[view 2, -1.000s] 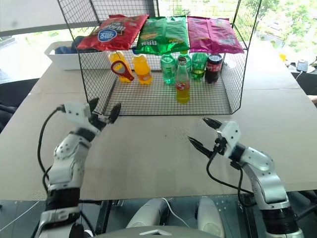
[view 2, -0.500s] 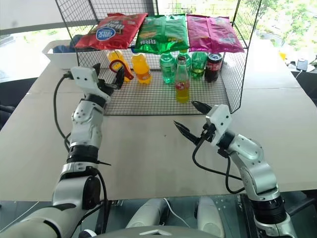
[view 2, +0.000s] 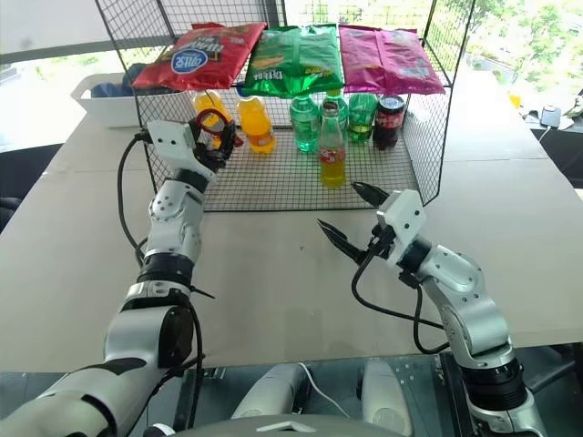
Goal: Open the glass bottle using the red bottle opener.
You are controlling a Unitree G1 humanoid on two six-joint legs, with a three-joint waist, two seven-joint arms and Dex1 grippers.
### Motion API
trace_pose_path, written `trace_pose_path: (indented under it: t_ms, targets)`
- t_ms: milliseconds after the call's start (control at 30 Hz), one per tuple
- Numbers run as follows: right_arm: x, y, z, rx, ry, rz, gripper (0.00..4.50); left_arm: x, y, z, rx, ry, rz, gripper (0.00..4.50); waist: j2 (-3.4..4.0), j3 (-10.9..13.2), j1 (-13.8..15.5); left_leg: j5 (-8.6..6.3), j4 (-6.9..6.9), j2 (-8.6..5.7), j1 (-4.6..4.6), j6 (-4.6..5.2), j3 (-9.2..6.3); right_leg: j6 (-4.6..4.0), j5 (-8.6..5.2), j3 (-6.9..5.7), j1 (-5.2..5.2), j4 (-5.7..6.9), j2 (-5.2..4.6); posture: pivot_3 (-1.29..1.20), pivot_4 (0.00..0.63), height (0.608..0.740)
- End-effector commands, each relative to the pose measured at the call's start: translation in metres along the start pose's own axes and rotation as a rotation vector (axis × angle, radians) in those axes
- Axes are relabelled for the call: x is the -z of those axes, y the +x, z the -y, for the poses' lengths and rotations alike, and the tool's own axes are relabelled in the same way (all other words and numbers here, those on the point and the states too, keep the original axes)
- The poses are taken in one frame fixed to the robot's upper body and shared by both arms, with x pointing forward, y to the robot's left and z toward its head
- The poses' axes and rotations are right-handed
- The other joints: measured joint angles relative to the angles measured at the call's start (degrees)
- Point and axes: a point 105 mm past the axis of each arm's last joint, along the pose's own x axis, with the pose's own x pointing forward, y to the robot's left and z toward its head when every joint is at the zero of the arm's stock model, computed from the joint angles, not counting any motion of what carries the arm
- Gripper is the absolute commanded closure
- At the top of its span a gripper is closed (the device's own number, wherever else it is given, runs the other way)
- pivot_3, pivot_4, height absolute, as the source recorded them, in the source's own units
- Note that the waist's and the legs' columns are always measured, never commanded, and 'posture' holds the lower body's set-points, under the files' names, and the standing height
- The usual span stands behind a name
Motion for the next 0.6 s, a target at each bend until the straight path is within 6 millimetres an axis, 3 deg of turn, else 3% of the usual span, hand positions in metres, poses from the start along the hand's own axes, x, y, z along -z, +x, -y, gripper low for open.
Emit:
trace_pose_path:
  t_ms: [33,133,200,467,600]
  targets:
    - [-0.017,0.002,-0.002,-0.012,-0.046,0.046,0.0,-0.013,0.004,0.0,-0.001,-0.012,0.063,2.41,0.0,0.0,0.02,0.0,0.0,0.0,0.0,0.0,0.0,0.0,0.0,0.0,0.0,0.0,0.0,0.0,0.15,0.74]
    - [-0.018,0.003,-0.002,-0.014,-0.048,0.046,0.0,-0.009,0.001,0.0,0.0,-0.016,0.056,3.89,-0.01,0.0,0.0,0.0,0.02,0.0,0.0,0.0,0.0,0.0,0.0,0.0,0.0,0.01,0.0,0.0,0.15,0.74]
    - [-0.018,0.003,-0.002,-0.016,-0.048,0.046,0.0,-0.007,0.0,-0.001,-0.004,-0.02,0.052,4.42,-0.01,-0.01,0.0,0.0,0.02,0.0,0.0,0.0,0.0,0.0,0.0,0.0,0.0,0.02,0.0,0.0,0.15,0.74]
    - [-0.019,0.005,-0.002,-0.026,-0.048,0.048,0.0,-0.009,-0.004,-0.004,-0.014,-0.045,0.068,4.42,-0.02,-0.01,-0.07,0.0,0.04,0.0,0.01,0.0,0.0,0.0,0.0,0.0,0.0,0.04,0.0,0.0,0.15,0.74]
    - [-0.018,0.006,-0.003,-0.029,-0.047,0.048,0.0,-0.02,-0.004,0.001,0.019,-0.167,0.122,4.42,-0.02,-0.01,-0.1,0.0,0.05,0.0,0.0,0.0,0.0,0.0,0.0,0.01,0.0,0.06,-0.01,0.0,0.15,0.74]
